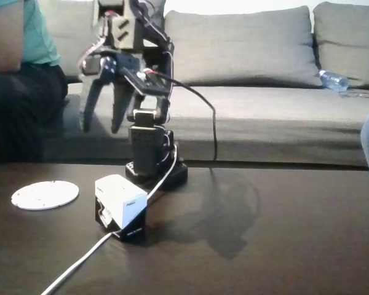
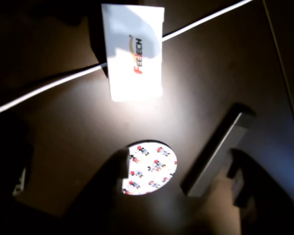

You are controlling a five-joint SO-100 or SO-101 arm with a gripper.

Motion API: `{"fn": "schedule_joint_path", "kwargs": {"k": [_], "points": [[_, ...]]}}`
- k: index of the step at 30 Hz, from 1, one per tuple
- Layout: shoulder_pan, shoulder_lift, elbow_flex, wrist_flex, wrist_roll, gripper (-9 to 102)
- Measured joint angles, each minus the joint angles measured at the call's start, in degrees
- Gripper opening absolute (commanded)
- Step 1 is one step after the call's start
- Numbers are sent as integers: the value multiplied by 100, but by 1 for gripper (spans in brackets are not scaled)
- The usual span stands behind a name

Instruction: Grasp a servo box and put it on the zirlivani.

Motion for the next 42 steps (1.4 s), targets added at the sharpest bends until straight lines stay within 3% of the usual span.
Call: {"fn": "schedule_joint_path", "kwargs": {"k": [9, 24, 42], "points": [[-334, 387, 826, -598, 475, 25], [-396, -747, 853, -1020, 791, 25], [-800, -905, 1143, -1020, 791, 26]]}}
